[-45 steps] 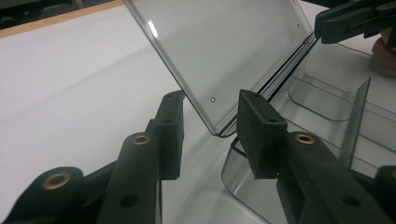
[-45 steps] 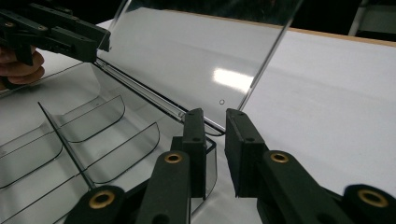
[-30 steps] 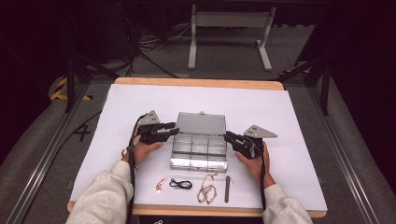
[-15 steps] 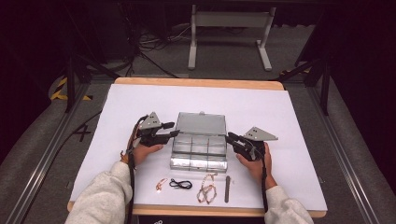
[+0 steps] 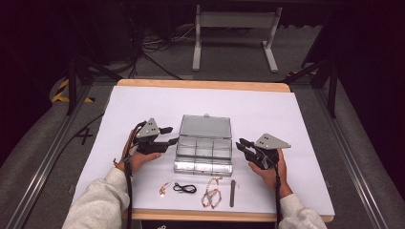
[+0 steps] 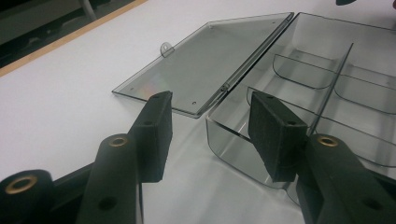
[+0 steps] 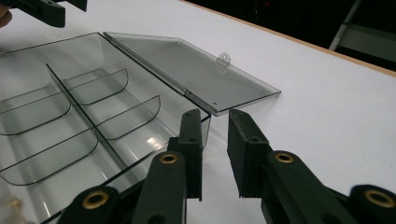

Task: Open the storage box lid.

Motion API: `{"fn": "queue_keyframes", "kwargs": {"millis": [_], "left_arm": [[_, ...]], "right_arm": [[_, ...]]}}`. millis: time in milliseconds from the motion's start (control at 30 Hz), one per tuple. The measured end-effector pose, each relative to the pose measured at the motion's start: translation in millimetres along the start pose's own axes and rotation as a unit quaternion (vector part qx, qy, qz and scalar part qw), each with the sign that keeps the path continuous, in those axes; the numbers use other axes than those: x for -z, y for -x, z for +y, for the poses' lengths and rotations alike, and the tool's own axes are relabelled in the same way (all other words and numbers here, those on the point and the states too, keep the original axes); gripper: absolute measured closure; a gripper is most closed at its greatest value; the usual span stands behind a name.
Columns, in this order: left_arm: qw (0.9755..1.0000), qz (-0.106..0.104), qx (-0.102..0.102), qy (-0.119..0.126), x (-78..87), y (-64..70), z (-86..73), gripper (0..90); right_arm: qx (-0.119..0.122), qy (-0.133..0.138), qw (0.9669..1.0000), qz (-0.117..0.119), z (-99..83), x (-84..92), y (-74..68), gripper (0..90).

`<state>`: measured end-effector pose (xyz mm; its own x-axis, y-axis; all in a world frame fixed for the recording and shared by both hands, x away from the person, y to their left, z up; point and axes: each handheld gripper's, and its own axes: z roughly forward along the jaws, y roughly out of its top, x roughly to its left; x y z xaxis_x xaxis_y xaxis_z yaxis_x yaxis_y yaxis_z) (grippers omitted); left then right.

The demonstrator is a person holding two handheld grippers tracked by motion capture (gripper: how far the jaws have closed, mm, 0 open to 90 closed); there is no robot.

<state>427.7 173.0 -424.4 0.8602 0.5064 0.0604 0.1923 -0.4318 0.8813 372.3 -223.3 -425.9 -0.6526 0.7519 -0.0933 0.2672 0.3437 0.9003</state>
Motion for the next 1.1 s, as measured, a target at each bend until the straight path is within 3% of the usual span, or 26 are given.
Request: {"fn": "queue_keyframes", "kwargs": {"millis": [600, 933, 1100], "left_arm": [[0.9996, 0.009, -0.017, -0.021, 28.8, 25.3, -19.2, 40.8], [0.9993, -0.012, -0.016, -0.031, 41.9, 47.3, -33.9, 38.8], [0.998, -0.035, -0.01, -0.052, 46.5, 59.9, -44.8, 38.5]], "right_arm": [[0.015, -0.018, 0.9997, 0.004, -12.9, 37.6, 1.7, 73.6], [0.018, -0.042, 0.9989, 0.004, -30.8, 53.0, 0.4, 72.2], [0.017, -0.054, 0.9984, 0.003, -39.3, 58.3, -0.2, 69.0]]}}
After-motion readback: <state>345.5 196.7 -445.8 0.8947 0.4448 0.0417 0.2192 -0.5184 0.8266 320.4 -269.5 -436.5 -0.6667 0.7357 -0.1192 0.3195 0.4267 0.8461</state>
